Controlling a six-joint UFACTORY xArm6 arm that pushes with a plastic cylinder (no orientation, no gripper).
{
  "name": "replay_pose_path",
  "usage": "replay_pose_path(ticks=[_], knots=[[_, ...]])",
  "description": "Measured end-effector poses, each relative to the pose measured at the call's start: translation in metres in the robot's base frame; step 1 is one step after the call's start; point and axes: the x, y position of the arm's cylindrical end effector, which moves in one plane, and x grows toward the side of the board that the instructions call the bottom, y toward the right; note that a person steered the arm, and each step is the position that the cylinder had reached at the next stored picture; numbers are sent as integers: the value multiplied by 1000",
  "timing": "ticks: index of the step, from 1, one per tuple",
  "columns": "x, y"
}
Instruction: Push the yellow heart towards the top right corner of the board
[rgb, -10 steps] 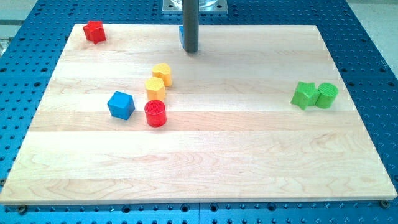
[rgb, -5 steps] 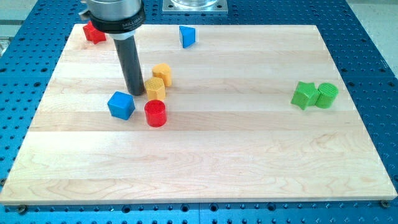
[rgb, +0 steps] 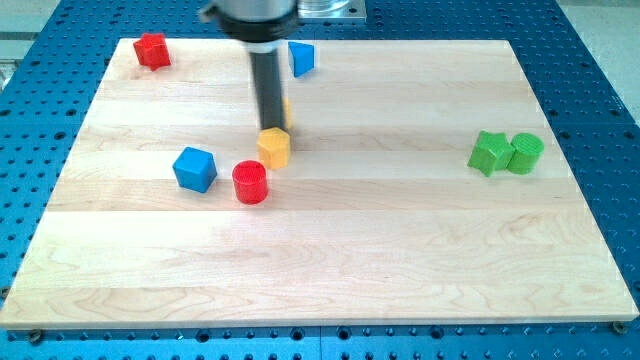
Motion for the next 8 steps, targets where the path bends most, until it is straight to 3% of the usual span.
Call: replay_pose_path(ticks=[1,2,3,4,6,8], knots=[[-2,51],[14,-55],[-5,-70],[-14,35],[-17,-84],[-52,70]])
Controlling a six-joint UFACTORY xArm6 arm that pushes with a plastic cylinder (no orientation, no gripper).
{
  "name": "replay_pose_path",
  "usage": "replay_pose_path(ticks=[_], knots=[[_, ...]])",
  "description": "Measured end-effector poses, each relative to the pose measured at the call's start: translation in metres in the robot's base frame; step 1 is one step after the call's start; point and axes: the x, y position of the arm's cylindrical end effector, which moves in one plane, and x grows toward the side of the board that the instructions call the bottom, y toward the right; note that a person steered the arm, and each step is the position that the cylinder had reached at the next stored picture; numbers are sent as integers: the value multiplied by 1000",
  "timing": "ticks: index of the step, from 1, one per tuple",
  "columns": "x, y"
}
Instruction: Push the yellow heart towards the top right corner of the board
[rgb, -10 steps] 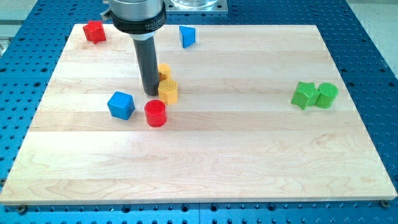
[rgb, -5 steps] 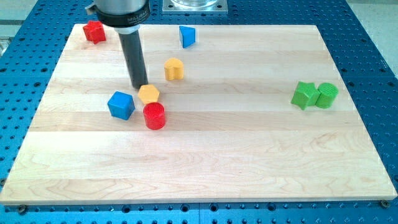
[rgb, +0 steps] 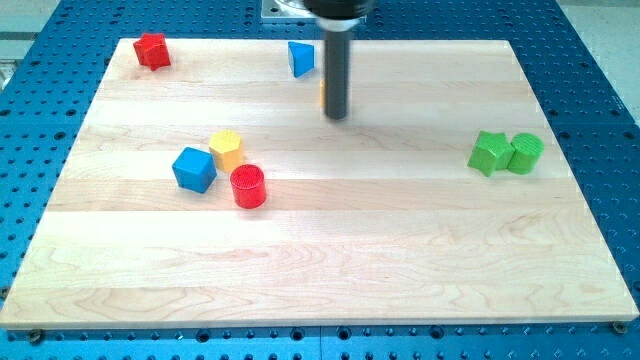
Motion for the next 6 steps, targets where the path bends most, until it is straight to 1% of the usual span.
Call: replay_pose_path(ticks=[1,2,4,5,6], knots=[[-9,-42],[-21,-66],[-46,87],[-42,24],[-48,-20]])
